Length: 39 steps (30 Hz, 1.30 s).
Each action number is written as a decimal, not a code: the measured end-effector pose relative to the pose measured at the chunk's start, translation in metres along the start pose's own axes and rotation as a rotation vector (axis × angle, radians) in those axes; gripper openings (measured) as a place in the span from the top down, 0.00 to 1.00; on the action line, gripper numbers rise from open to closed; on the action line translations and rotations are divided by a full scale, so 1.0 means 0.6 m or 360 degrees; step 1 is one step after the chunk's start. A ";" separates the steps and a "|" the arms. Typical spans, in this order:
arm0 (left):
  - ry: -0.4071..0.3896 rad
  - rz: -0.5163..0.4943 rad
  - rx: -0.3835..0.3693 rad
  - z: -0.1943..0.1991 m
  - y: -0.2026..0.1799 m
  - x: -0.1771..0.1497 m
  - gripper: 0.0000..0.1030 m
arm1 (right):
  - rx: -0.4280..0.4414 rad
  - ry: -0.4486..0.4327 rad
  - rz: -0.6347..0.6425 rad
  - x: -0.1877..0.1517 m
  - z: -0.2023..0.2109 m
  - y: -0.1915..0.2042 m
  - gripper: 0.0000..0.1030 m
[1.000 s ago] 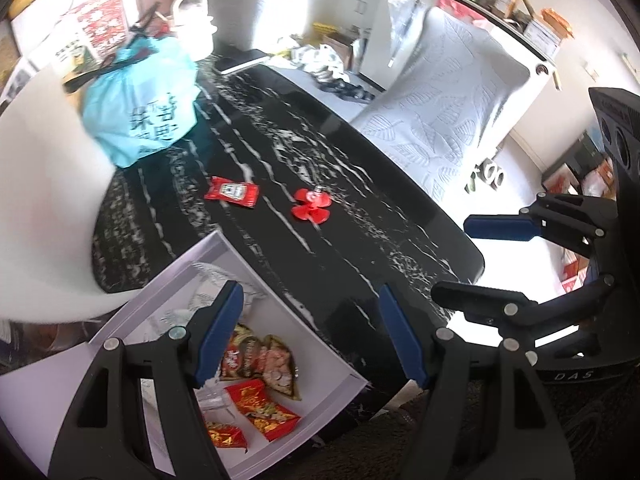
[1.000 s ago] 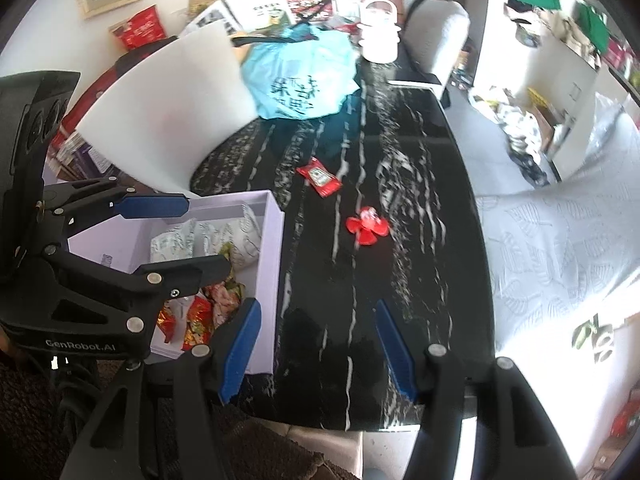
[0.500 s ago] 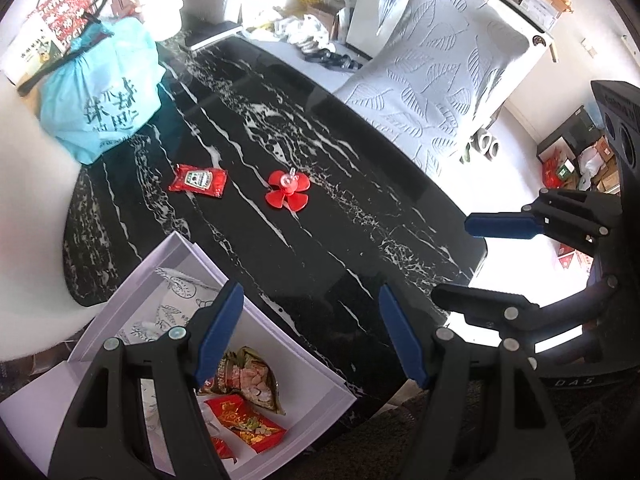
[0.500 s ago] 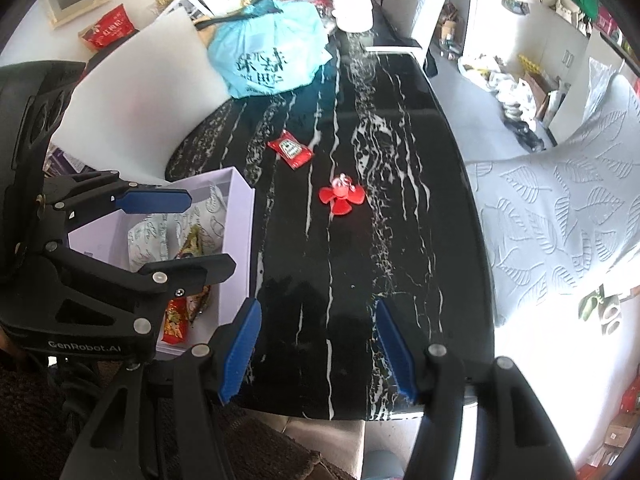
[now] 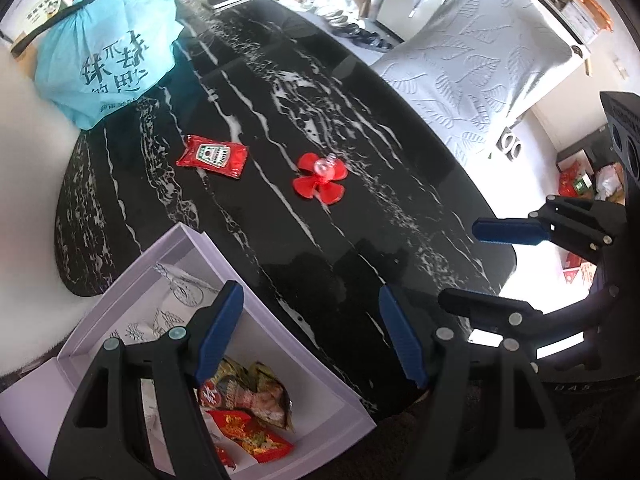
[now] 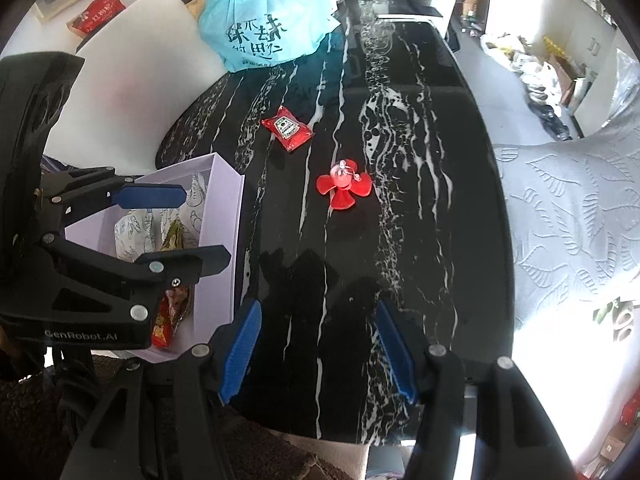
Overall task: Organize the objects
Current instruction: 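Withdraw both open tools from the box toward the ketchup sachet and red flower, then lower both open tools toward the red flower toy and ketchup sachet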
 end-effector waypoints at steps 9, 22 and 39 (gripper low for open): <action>0.0024 0.0050 0.0036 -0.034 0.019 0.050 0.33 | 0.0044 0.0049 0.0039 0.038 -0.037 -0.029 0.41; 0.0056 0.0074 0.0088 -0.090 0.051 0.109 0.33 | 0.0101 0.0109 0.0104 0.080 -0.099 -0.060 0.41; 0.0087 0.0084 0.0146 -0.154 0.102 0.161 0.33 | 0.0156 0.0059 0.0146 0.120 -0.151 -0.072 0.41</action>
Point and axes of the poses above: each gripper's, at about its wrist camera, not at the fingertips, and z roughly against the way its jaws point, y to its left, x to its top, the point moved 4 cm from there along -z, roughly the way its jaws point, and after that the axes turned 8 degrees about z, right-handed, at the moved point
